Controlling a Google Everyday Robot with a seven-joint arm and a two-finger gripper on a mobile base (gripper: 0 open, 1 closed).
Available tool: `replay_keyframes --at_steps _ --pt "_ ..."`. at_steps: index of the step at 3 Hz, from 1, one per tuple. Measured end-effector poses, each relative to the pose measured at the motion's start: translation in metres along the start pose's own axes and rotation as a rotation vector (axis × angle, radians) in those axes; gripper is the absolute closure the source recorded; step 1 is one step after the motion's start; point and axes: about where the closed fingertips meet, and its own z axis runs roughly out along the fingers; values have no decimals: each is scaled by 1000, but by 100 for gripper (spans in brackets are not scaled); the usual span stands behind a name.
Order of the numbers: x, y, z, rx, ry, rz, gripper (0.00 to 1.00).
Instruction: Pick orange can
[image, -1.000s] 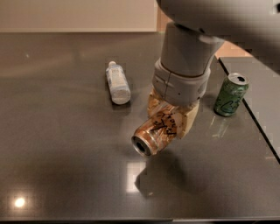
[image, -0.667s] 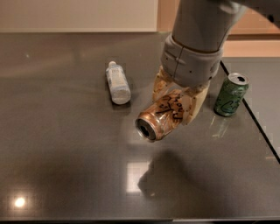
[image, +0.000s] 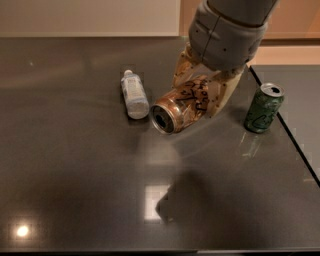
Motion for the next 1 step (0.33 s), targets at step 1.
replay_keyframes --at_steps 1 --pt "0 -8 -2 33 10 -2 100"
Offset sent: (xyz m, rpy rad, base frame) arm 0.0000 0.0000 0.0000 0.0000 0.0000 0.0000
